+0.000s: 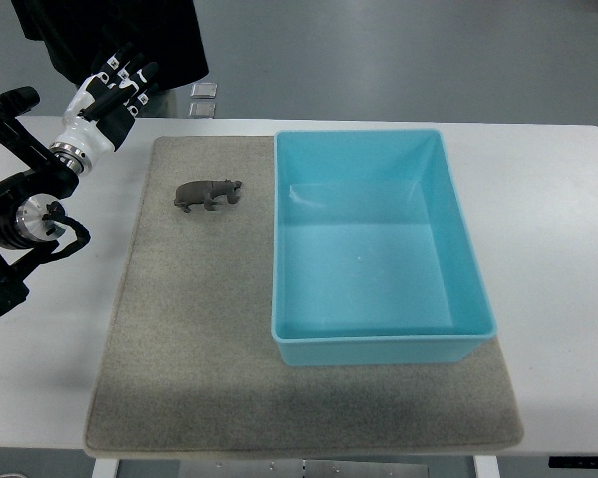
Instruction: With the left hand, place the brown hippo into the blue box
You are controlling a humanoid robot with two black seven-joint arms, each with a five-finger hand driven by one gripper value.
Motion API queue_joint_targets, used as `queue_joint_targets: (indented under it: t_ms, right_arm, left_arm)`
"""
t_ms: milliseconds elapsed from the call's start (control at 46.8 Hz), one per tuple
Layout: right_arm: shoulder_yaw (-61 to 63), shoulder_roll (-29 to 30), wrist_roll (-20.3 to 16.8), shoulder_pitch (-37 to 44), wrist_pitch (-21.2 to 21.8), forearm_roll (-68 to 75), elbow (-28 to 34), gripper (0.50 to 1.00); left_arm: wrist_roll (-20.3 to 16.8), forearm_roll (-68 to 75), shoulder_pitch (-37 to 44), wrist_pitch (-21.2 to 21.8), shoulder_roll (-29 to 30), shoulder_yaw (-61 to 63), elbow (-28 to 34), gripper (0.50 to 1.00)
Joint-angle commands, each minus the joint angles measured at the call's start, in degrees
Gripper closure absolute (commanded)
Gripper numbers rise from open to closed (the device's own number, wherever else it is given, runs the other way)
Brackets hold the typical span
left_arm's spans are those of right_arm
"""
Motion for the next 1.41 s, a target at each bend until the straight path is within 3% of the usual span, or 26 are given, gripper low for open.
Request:
queue_joint_targets:
  t_ms: [0, 1389]
  right_arm:
    - [0.0, 0.0, 0.0, 0.0, 0.07, 0.0, 0.0, 0.564]
    - [0.0, 0.0, 0.0, 0.0, -0.02, 0.0, 0.0, 0.564]
  left_arm:
    - [0.03, 0.0, -0.02, 0.0, -0.05, 0.0, 0.0, 0.504]
    - [0.03, 0.61, -0.9, -0.79, 0.83, 2.28, 1.67, 0.504]
